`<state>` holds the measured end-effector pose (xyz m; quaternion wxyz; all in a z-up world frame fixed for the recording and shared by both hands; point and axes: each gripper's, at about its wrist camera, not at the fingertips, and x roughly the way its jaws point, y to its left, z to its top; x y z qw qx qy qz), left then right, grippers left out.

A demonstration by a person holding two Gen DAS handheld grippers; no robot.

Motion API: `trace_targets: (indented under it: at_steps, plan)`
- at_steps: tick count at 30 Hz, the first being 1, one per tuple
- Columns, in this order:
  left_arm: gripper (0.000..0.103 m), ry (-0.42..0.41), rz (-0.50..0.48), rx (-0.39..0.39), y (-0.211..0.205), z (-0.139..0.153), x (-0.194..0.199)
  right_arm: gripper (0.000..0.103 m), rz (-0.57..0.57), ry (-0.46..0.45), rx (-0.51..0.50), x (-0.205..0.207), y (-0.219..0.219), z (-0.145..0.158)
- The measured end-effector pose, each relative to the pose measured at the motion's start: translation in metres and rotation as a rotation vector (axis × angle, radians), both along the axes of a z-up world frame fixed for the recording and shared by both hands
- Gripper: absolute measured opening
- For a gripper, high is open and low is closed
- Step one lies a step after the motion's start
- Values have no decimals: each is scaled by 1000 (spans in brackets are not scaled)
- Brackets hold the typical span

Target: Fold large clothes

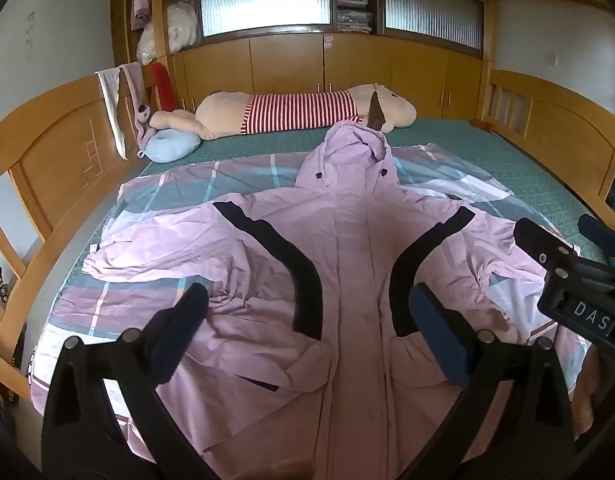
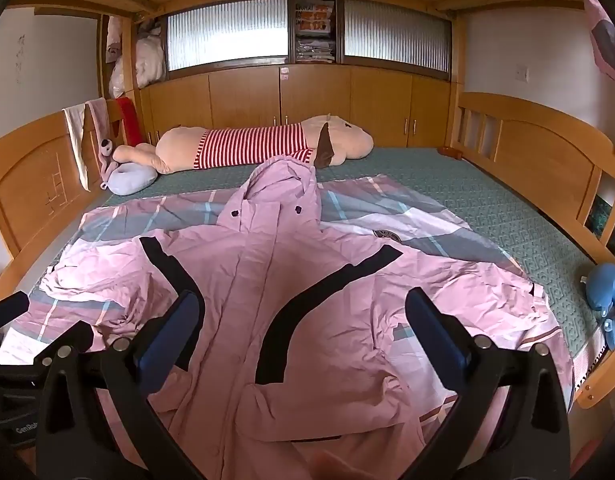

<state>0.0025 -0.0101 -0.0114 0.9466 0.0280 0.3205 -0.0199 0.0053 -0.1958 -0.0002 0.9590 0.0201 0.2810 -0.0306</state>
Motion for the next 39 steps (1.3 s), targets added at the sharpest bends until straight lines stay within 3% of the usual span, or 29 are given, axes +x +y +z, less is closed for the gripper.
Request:
trace_targets:
  at_steps: [39]
  plan:
    - [101,14,-12,15,0,-12,-2,102,0,15,-8,-1,-3,-6]
